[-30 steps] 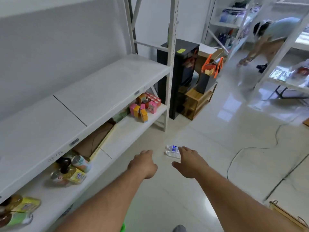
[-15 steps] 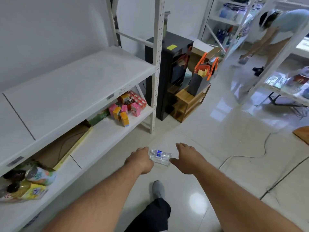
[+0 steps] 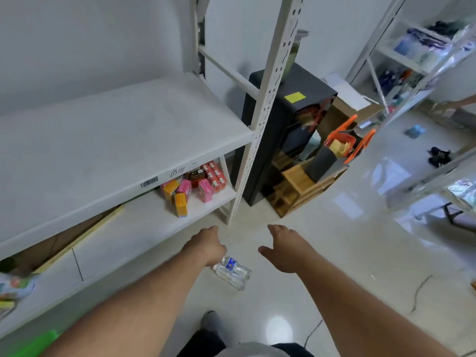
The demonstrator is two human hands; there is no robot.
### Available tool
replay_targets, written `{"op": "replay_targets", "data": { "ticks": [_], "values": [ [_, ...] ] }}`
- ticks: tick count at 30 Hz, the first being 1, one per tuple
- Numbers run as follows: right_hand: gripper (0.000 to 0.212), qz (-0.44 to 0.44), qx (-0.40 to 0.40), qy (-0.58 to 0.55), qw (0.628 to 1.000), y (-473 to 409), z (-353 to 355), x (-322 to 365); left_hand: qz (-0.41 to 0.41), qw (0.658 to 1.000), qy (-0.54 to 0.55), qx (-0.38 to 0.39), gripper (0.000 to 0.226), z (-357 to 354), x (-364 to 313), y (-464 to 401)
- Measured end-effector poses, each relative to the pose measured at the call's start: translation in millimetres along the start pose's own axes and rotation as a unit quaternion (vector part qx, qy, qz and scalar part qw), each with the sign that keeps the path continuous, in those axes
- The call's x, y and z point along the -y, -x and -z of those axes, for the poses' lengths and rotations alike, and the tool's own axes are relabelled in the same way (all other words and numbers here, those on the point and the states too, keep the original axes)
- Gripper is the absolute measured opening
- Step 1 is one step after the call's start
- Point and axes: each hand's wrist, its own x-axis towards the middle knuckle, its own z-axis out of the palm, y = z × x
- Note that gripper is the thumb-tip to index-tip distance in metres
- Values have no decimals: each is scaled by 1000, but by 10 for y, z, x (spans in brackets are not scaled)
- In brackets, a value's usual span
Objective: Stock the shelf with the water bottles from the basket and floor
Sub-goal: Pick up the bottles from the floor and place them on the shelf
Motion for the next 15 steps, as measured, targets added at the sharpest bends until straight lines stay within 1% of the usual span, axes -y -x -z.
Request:
{"op": "replay_targets", "data": {
  "ticks": [4, 8, 12, 15],
  "values": [
    [73, 35, 2, 26, 999, -417, 258, -54, 30, 998, 52, -22, 73, 145, -104, -252],
    [74, 96, 41, 55, 993, -878, 324, -50, 78, 991, 103, -40, 71, 95, -66, -429],
    [76, 168, 74, 85, 979, -1359, 340, -138, 159, 973, 161, -54, 76, -104, -56, -565],
    [71, 220, 111, 107, 963, -1704, 332, -302, 225, 949, 213, -53, 77, -390, -153, -623]
  ]
}}
